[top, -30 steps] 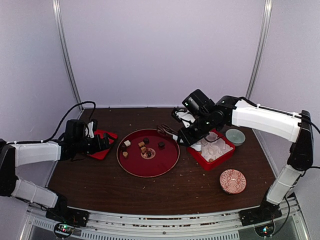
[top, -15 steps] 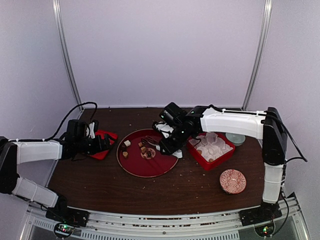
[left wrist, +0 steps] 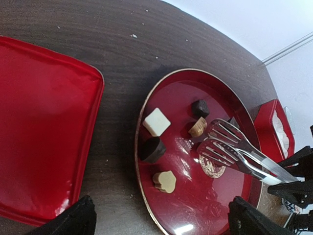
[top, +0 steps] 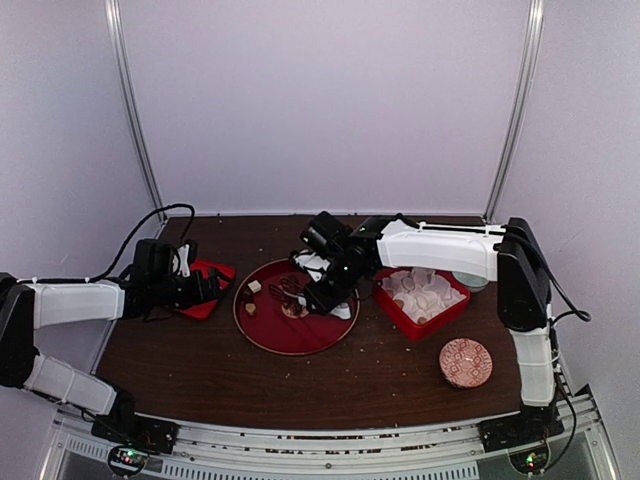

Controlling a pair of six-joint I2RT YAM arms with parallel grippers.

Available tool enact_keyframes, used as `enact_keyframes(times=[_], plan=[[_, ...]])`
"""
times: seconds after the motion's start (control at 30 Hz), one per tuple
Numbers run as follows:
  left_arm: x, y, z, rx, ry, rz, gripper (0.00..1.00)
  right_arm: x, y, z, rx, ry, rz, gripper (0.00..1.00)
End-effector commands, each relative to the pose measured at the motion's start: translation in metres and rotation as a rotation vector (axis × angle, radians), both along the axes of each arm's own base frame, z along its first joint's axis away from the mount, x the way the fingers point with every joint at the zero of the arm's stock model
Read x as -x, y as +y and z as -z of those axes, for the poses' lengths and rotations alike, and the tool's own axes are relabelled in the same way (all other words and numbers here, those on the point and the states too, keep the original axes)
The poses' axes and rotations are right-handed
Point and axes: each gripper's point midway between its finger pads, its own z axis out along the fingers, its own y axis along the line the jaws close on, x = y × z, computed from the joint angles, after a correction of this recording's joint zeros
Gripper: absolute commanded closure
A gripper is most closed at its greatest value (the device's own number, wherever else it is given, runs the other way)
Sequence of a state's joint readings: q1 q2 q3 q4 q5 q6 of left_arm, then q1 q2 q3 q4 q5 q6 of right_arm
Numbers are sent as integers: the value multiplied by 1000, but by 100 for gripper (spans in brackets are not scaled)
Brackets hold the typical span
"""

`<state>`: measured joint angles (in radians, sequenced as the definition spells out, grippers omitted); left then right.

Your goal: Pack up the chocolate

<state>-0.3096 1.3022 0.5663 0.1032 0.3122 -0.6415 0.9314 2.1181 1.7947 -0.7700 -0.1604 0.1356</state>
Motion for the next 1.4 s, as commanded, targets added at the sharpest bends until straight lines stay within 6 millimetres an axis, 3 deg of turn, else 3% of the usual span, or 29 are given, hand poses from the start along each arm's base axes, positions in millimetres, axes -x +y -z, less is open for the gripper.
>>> enact_keyframes(times=[0.0,0.23,0.6,0.9,1.13,1.37], plan=[[-8,-3,-8,-6,-41,12,3,-5,0,-4,21,-27,1,61],[-8,-4,-7,-5,-39,12,3,-5,-9,-2,56,-40,9,61],[-8,-3,-11,-3,-46,9,3,-1,-12,-2,64,-34,2,70],[-9,-3,-15,-1,-51,8,3,9,-25,-45,-28,-73,21,78],[-7,-2,-17,0,-53,5,3,19,-60,-69,-98,-93,76,80],[-5,-1,-21,-2,-59,0,4,17,-138,-80,-139,-113,222,80]])
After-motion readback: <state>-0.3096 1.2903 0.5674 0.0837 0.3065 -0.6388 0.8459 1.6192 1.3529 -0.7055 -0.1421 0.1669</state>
